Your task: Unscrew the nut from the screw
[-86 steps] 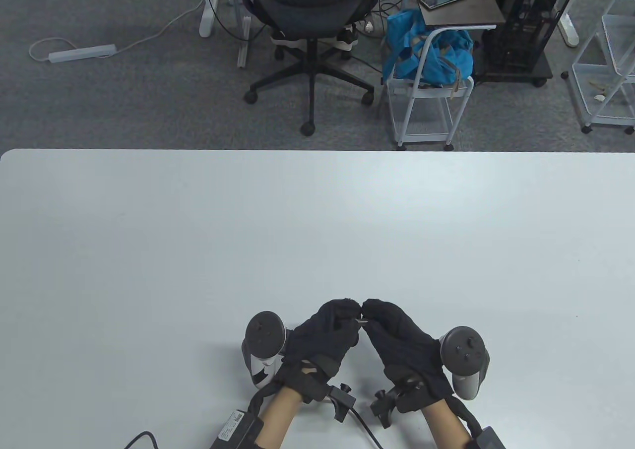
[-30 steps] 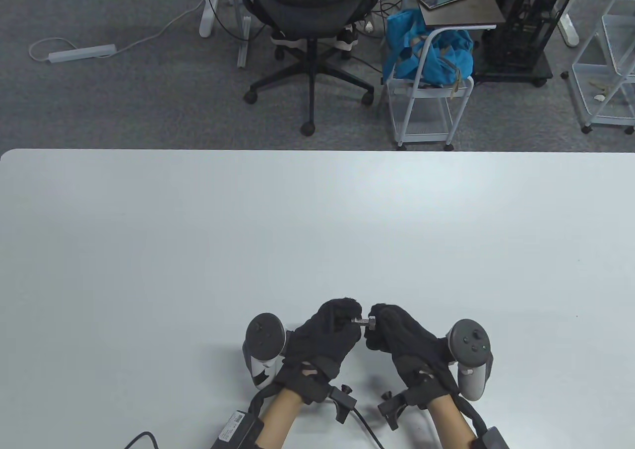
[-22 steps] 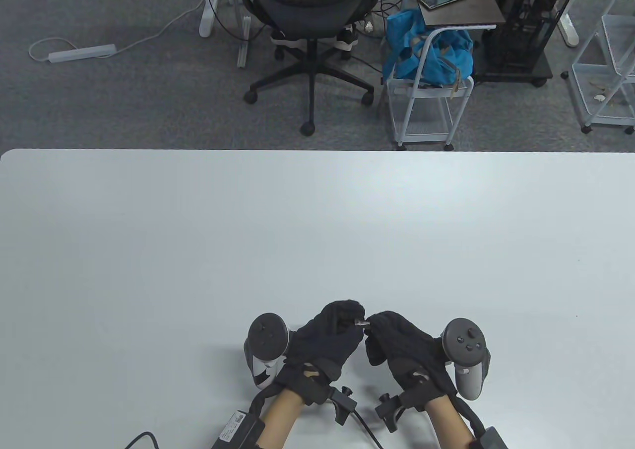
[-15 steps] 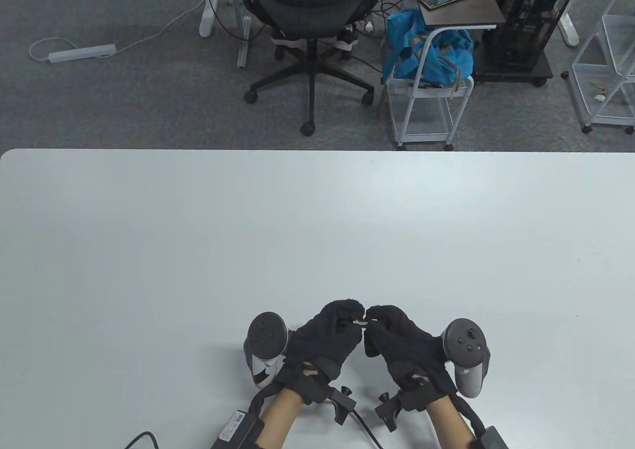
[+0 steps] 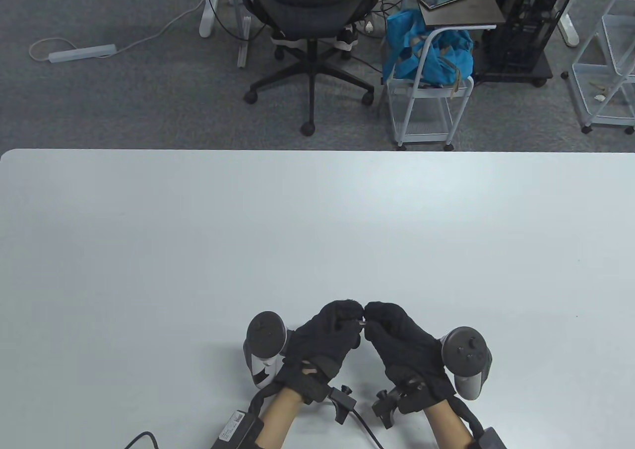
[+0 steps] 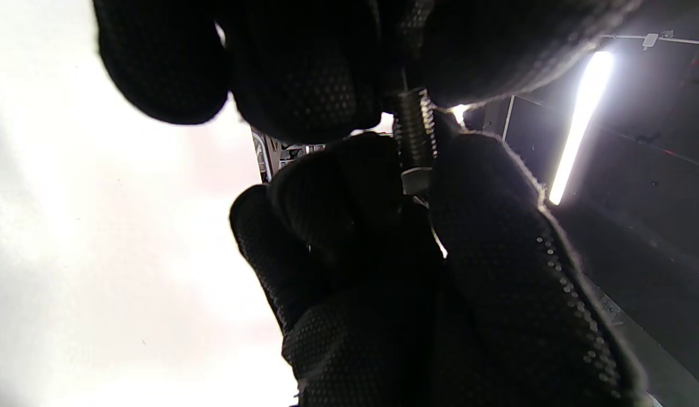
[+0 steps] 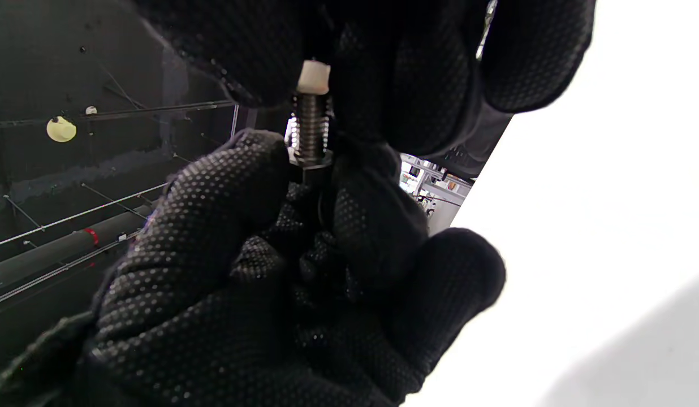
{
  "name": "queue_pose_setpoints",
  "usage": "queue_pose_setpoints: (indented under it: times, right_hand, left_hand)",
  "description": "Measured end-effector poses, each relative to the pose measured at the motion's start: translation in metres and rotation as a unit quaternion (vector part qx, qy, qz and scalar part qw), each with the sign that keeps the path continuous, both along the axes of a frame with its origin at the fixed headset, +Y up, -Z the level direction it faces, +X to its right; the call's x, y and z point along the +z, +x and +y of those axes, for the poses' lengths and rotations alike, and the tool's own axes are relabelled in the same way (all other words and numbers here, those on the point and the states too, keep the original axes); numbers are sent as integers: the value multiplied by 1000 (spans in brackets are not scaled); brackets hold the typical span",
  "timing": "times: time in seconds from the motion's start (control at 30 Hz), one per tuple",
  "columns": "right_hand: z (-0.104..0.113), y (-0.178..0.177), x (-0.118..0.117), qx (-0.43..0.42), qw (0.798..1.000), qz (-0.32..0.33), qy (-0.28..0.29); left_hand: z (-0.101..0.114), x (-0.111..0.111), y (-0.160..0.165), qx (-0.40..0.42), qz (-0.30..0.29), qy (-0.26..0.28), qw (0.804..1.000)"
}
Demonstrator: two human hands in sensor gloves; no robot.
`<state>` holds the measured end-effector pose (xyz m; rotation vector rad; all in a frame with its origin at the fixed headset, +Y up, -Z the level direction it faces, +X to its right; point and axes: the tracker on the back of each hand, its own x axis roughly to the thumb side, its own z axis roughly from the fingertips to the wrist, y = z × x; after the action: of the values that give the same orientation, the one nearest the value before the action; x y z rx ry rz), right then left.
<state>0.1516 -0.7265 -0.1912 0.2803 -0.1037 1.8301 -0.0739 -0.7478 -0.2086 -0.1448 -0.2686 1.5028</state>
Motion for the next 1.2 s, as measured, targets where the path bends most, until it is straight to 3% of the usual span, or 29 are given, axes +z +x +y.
queue_pose_setpoints:
  times: [0.2, 0.4, 0.53, 0.63, 1.2]
  right_hand:
    - [-1, 0, -1, -10, 1000, 7, -6]
    - [-11, -2, -3, 0, 996, 53, -77]
    - [-18, 2, -2, -13, 993, 17, -112]
    - [-21, 3, -4, -19, 990, 25, -136]
    - [-4, 0, -1, -18, 999, -1, -38]
  left_hand:
    - [-3, 0, 0, 9, 6, -11, 1000]
    - [-2, 0, 0, 11, 8, -1, 1000]
    - [1, 0, 1, 12, 1, 11, 1000]
    - [3, 0, 1, -3, 1, 27, 1000]
    - [1, 0, 0, 7, 4, 14, 1000]
